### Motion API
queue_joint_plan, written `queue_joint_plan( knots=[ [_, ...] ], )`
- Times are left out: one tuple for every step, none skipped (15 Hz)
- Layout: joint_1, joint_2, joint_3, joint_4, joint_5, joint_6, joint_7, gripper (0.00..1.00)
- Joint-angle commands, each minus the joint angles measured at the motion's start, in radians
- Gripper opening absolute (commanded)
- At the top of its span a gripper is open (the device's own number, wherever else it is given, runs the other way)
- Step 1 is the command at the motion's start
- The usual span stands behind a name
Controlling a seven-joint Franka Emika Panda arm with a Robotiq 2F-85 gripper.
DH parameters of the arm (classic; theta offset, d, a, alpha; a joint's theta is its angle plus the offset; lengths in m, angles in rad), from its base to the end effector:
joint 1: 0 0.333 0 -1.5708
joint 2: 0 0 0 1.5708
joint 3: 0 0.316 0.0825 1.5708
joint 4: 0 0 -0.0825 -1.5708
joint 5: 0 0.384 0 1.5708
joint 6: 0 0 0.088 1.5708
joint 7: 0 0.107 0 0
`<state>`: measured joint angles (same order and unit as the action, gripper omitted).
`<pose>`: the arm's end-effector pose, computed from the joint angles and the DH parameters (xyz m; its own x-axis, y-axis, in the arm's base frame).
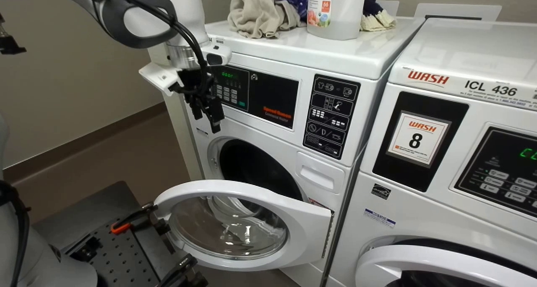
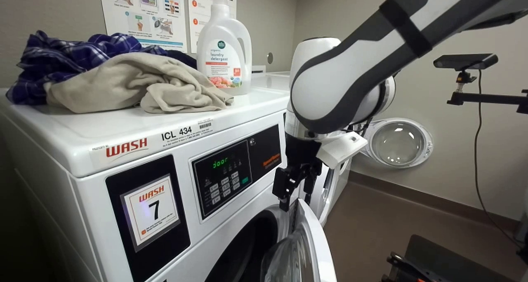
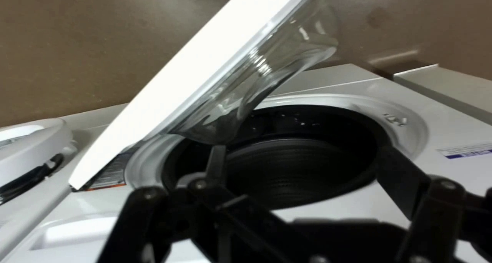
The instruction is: Open the first washing machine from the left
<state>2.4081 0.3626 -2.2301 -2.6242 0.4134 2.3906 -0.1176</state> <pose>0.4133 0.0620 0.3257 0.9986 -0.0368 0.0375 -0.0368 -0.9993 -0.0005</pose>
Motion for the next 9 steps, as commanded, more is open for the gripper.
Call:
queue_joint_plan(
  knots=[
    [0.024, 0.214, -0.027, -0.003, 0.178, -0.186, -0.150, 1.00],
    [0.021, 0.240, -0.039, -0.005, 0.194, -0.216, -0.177, 1.00],
    [0.028, 0.287, -0.052, -0.008, 0.203, -0.260, -0.187, 1.00],
    [0.026, 0.313, -0.059, -0.007, 0.204, -0.287, -0.199, 1.00],
    [0.033, 0.355, -0.072, -0.007, 0.203, -0.326, -0.206, 1.00],
    [0.031, 0.380, -0.082, -0.008, 0.200, -0.348, -0.215, 1.00],
    [0.031, 0.402, -0.090, -0.009, 0.198, -0.367, -0.223, 1.00],
    [0.034, 0.430, -0.098, -0.007, 0.195, -0.390, -0.222, 1.00],
    [0.035, 0.445, -0.106, -0.007, 0.194, -0.404, -0.234, 1.00]
  ],
)
